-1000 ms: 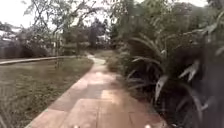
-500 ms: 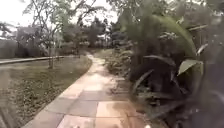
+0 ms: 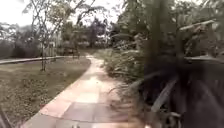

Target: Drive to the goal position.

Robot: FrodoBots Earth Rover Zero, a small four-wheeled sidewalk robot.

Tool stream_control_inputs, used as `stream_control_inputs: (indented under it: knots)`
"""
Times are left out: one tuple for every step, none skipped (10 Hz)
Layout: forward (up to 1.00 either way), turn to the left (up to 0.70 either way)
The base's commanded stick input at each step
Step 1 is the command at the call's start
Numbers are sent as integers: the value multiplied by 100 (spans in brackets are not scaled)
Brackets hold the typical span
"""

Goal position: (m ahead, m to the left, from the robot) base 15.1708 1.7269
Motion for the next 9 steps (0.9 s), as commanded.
stream_control_inputs:
  knots:
    - [100,0]
    - [100,0]
    - [100,0]
    - [100,0]
    - [100,0]
    - [100,0]
    - [100,0]
    - [100,0]
    - [100,0]
